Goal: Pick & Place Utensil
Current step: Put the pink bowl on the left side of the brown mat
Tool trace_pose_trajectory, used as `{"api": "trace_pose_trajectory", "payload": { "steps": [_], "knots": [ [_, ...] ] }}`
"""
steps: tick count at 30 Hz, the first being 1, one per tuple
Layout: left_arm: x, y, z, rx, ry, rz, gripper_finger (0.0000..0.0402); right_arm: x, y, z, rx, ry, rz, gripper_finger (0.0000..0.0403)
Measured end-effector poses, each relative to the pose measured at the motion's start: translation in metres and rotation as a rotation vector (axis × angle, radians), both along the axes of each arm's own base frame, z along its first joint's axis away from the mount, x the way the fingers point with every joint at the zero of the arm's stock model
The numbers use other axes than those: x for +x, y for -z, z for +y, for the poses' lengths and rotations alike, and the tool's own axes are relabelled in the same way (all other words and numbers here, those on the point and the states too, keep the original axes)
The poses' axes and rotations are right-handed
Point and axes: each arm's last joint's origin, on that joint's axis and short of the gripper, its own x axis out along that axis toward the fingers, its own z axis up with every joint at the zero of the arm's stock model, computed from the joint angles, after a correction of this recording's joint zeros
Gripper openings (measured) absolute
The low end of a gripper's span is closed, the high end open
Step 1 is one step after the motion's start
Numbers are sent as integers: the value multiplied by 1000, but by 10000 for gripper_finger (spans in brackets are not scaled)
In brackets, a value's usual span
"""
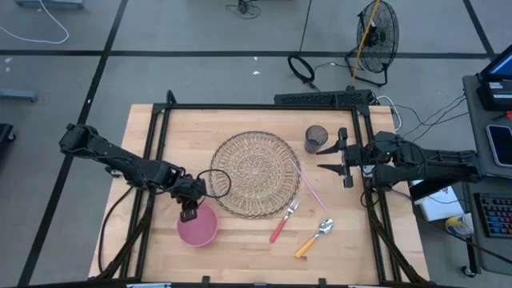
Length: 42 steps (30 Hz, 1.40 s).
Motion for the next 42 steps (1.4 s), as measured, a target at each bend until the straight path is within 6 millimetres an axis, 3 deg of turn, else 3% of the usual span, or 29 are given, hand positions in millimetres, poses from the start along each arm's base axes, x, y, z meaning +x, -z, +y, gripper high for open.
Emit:
{"api": "trace_pose_trajectory", "payload": {
  "steps": [11,19,32,42],
  "knots": [
    [0,0,0,1,-3,0,8,0,0,0,0,0,1,160],
    [0,0,0,-3,-7,1,34,0,0,0,0,0,0,160],
    [0,0,0,-2,10,-1,16,0,0,0,0,0,0,160],
    [1,0,1,77,82,-45,36,0,0,0,0,0,0,160]
  ]
}}
